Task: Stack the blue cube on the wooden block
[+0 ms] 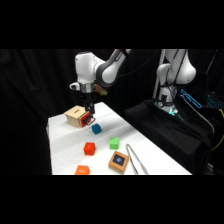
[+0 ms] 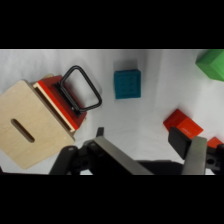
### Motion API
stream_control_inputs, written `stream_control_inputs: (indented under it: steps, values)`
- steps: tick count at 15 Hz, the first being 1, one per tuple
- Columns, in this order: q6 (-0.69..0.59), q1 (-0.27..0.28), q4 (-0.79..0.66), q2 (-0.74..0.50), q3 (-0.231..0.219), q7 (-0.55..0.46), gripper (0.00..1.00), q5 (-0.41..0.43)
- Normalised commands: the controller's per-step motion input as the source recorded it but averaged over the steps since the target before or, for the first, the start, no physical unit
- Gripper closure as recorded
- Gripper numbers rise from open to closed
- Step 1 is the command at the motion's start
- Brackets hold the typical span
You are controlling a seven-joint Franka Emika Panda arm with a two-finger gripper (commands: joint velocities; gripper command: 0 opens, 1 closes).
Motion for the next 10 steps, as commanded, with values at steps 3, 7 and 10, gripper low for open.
stream_control_inputs:
  steps: [3, 7, 10]
  values:
    - [0.24, -0.128, 0.05, 0.18, 0.071, -0.26, 0.00, 0.162]
    - [0.22, -0.151, 0.02, 0.14, 0.132, -0.28, 0.00, 0.209]
    - [0.22, -0.153, -0.01, 0.09, 0.153, -0.27, 0.00, 0.186]
